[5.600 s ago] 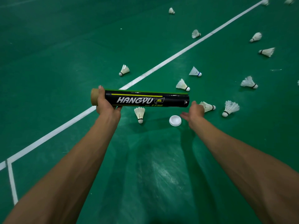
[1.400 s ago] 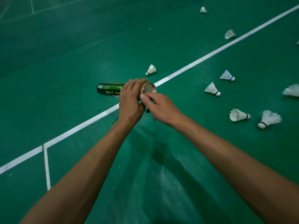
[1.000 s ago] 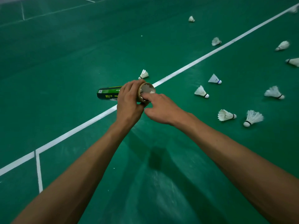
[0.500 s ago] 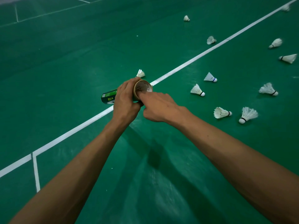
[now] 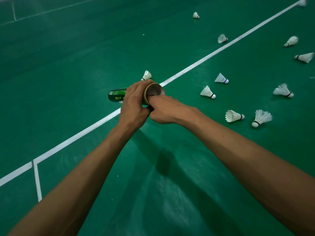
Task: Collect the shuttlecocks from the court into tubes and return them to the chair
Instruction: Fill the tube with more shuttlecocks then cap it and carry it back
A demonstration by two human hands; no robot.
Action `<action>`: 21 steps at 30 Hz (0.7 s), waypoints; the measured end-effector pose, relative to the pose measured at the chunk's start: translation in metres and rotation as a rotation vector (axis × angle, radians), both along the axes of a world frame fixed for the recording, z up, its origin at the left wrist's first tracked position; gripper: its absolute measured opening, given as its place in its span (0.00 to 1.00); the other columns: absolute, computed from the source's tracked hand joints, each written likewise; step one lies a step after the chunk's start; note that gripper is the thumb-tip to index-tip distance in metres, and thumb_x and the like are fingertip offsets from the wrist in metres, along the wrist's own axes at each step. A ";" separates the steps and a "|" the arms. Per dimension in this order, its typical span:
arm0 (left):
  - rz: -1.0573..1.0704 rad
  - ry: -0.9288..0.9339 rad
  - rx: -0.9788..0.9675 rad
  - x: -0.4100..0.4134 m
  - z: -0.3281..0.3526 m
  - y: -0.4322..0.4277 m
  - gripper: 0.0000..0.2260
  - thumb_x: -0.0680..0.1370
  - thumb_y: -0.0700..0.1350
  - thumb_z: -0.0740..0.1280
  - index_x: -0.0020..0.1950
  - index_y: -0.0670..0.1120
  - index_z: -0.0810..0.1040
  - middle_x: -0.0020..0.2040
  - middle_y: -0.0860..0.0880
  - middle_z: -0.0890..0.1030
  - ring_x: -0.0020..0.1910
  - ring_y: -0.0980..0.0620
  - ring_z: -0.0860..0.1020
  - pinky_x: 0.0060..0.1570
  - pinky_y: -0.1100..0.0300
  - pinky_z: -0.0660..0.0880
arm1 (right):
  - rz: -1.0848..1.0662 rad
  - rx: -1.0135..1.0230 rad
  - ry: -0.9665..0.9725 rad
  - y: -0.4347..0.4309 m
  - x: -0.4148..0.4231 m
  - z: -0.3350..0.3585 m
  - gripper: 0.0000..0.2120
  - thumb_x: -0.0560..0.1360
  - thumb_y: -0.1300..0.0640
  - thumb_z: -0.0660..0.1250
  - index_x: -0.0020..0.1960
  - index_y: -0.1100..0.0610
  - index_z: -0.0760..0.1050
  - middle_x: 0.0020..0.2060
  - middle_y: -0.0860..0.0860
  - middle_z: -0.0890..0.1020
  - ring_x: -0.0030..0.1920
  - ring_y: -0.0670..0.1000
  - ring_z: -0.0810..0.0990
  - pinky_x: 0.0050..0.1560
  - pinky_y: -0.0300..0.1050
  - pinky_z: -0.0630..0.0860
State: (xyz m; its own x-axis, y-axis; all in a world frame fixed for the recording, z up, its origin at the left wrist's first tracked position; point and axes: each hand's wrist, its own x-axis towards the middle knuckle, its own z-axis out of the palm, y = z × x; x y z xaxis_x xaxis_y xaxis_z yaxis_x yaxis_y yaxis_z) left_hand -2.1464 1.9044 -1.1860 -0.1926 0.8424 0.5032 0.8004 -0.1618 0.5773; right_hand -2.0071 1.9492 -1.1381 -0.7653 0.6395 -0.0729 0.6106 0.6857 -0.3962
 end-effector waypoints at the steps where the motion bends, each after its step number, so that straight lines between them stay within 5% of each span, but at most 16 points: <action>1: 0.004 0.002 0.005 -0.001 0.001 0.001 0.31 0.65 0.42 0.68 0.70 0.47 0.77 0.66 0.50 0.79 0.67 0.47 0.74 0.68 0.49 0.70 | -0.020 0.032 0.051 -0.001 0.001 0.001 0.17 0.72 0.61 0.61 0.60 0.52 0.70 0.48 0.53 0.72 0.44 0.60 0.73 0.43 0.48 0.69; 5: 0.039 -0.027 0.035 -0.006 0.006 0.004 0.29 0.68 0.47 0.71 0.70 0.48 0.76 0.65 0.51 0.79 0.64 0.47 0.75 0.64 0.52 0.71 | -0.143 0.284 0.255 -0.006 0.011 0.011 0.14 0.68 0.61 0.62 0.50 0.50 0.80 0.42 0.53 0.78 0.42 0.60 0.74 0.40 0.46 0.67; 8: 0.024 0.016 0.042 -0.005 0.007 0.001 0.28 0.68 0.50 0.68 0.69 0.48 0.76 0.64 0.51 0.80 0.64 0.47 0.75 0.65 0.50 0.71 | -0.079 0.228 0.183 -0.009 0.011 0.014 0.08 0.67 0.61 0.62 0.43 0.51 0.74 0.40 0.53 0.73 0.42 0.61 0.74 0.40 0.47 0.67; 14: 0.029 0.000 0.029 0.001 0.005 -0.002 0.31 0.65 0.48 0.63 0.69 0.47 0.77 0.65 0.50 0.80 0.66 0.47 0.75 0.66 0.55 0.70 | -0.049 0.154 0.056 -0.012 0.005 0.006 0.14 0.71 0.61 0.61 0.57 0.54 0.74 0.57 0.60 0.75 0.51 0.64 0.78 0.44 0.48 0.67; 18: 0.030 0.010 0.006 0.000 0.005 -0.005 0.31 0.65 0.47 0.65 0.70 0.47 0.77 0.66 0.51 0.79 0.66 0.47 0.74 0.66 0.57 0.69 | -0.032 0.125 0.031 -0.011 0.006 0.007 0.13 0.72 0.62 0.60 0.55 0.53 0.73 0.49 0.56 0.72 0.44 0.61 0.73 0.43 0.48 0.67; 21: 0.032 0.009 0.020 -0.002 0.005 -0.003 0.30 0.67 0.50 0.68 0.70 0.48 0.76 0.65 0.51 0.79 0.65 0.47 0.75 0.65 0.53 0.71 | -0.083 0.098 0.262 -0.006 0.007 0.001 0.18 0.66 0.60 0.59 0.51 0.50 0.80 0.47 0.54 0.80 0.46 0.61 0.79 0.44 0.48 0.74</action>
